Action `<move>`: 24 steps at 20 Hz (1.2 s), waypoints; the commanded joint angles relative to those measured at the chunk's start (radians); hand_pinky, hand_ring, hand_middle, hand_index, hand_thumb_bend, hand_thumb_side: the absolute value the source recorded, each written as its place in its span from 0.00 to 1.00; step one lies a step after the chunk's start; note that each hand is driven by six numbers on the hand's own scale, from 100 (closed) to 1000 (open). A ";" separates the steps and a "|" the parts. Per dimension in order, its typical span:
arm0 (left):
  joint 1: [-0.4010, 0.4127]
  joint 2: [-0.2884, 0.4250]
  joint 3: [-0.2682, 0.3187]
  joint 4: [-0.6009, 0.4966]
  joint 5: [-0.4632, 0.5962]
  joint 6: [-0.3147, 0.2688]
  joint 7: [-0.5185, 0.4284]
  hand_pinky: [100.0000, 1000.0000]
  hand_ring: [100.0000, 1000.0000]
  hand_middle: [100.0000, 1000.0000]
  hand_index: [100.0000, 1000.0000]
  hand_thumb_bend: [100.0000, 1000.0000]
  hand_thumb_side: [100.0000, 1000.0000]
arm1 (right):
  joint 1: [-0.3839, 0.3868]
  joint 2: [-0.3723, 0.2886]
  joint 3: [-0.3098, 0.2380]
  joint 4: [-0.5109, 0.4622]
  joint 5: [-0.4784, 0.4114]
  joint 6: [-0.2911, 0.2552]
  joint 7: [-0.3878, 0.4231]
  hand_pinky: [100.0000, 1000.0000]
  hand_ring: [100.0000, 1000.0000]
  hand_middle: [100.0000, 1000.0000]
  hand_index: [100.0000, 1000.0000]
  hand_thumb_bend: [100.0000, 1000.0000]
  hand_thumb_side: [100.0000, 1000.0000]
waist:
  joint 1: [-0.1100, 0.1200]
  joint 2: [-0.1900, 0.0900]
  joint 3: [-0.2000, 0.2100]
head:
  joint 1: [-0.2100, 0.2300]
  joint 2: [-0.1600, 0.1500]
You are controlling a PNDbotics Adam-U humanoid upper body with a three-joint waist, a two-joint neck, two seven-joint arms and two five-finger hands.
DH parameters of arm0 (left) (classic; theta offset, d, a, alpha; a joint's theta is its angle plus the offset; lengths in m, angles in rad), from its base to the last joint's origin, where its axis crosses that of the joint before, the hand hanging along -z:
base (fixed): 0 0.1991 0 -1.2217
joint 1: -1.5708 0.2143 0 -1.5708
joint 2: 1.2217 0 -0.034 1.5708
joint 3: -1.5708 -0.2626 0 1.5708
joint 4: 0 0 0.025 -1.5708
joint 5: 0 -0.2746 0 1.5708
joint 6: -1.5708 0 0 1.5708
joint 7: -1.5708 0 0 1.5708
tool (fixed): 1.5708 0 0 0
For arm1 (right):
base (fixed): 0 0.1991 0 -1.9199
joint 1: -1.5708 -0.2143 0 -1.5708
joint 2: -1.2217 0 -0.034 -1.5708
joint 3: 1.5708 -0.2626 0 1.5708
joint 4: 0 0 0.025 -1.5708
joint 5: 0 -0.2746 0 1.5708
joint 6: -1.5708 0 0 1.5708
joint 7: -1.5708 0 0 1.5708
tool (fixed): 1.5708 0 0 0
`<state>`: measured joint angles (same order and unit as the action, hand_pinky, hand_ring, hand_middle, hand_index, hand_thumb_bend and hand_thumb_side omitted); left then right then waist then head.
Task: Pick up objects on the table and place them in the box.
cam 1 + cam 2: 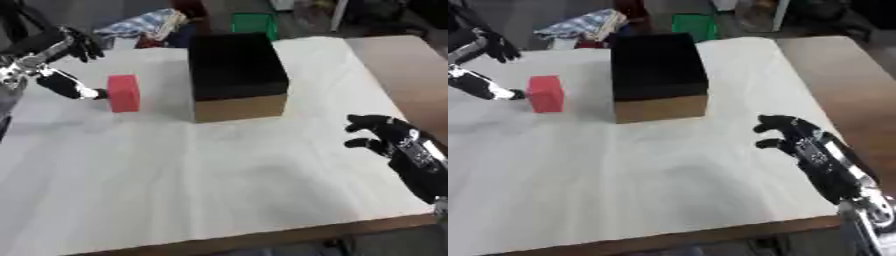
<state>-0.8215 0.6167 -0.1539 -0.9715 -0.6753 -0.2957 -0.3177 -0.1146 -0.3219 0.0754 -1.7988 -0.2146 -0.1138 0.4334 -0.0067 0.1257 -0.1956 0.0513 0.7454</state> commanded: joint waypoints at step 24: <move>-0.105 -0.078 0.068 0.218 -0.255 0.006 0.164 0.67 0.59 0.54 0.69 0.64 0.15 | -0.012 -0.017 0.008 -0.008 0.000 0.001 0.015 0.74 1.00 0.69 0.80 0.00 0.76 | 0.007 -0.007 -0.032 | 0.009 -0.007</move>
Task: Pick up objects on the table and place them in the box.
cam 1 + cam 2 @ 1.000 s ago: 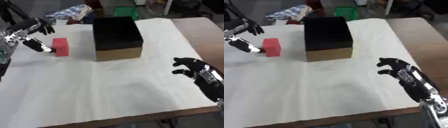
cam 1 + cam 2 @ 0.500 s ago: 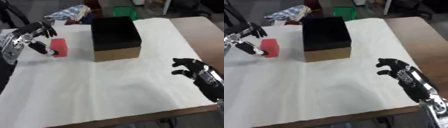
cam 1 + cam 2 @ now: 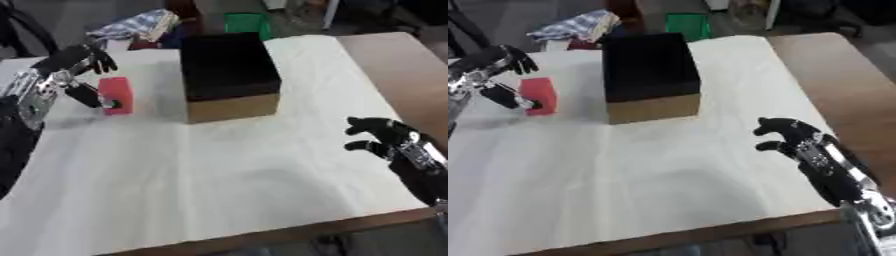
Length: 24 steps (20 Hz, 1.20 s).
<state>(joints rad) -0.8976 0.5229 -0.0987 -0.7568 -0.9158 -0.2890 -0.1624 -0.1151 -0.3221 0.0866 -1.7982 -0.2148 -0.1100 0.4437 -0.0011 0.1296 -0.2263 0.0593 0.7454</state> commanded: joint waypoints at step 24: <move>-0.029 0.020 0.048 0.030 -0.028 0.053 0.090 0.47 0.29 0.20 0.37 0.59 0.13 | -0.009 -0.013 -0.005 -0.007 0.003 -0.005 0.004 0.74 1.00 0.68 0.80 0.00 0.76 | -0.003 -0.005 -0.010 | -0.003 -0.012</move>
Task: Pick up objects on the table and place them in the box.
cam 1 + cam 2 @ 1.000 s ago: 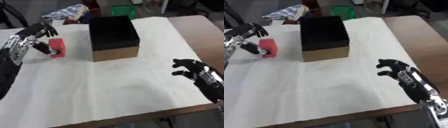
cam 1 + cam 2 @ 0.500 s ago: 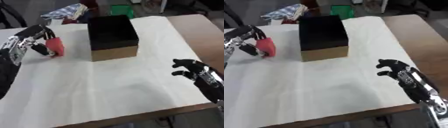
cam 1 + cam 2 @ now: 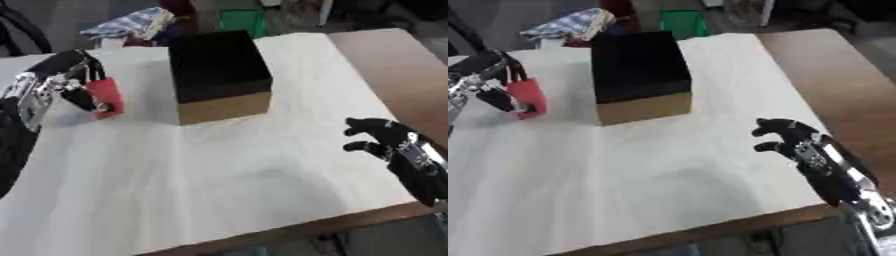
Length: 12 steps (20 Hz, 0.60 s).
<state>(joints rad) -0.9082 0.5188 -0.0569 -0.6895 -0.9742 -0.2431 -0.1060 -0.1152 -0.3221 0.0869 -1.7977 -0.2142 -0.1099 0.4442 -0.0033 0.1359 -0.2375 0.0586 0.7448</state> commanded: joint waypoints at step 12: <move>-0.068 0.042 -0.036 -0.244 0.210 0.015 0.032 0.47 0.29 0.19 0.36 0.56 0.08 | -0.011 -0.019 -0.002 -0.008 -0.001 -0.006 0.007 0.74 1.00 0.68 0.80 0.00 0.76 | 0.002 -0.019 -0.001 | 0.000 -0.019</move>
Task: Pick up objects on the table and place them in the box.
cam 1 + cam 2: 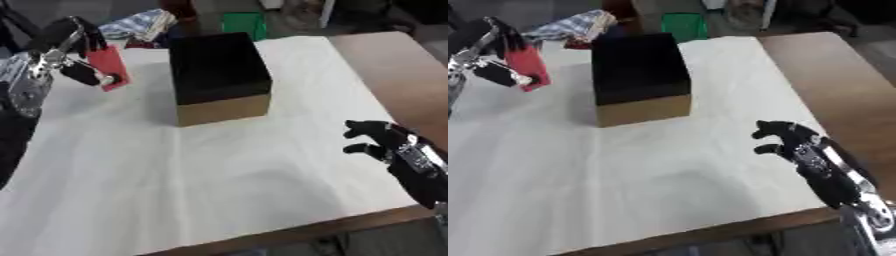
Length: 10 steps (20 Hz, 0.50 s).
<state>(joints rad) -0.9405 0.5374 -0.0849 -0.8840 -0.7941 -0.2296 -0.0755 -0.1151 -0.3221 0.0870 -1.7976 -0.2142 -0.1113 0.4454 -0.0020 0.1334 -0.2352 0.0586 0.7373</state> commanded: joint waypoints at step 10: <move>-0.104 -0.092 -0.045 -0.037 0.075 0.017 0.106 0.45 0.30 0.19 0.36 0.55 0.04 | -0.026 -0.020 0.017 -0.008 -0.008 0.002 0.026 0.74 1.00 0.68 0.80 0.00 0.76 | 0.012 -0.016 -0.055 | 0.022 -0.028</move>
<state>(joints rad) -1.0155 0.4437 -0.1263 -0.9129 -0.7222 -0.2125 0.0130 -0.1279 -0.3224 0.1045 -1.7976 -0.2159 -0.1078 0.4650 0.0121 0.1296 -0.2932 0.0757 0.7212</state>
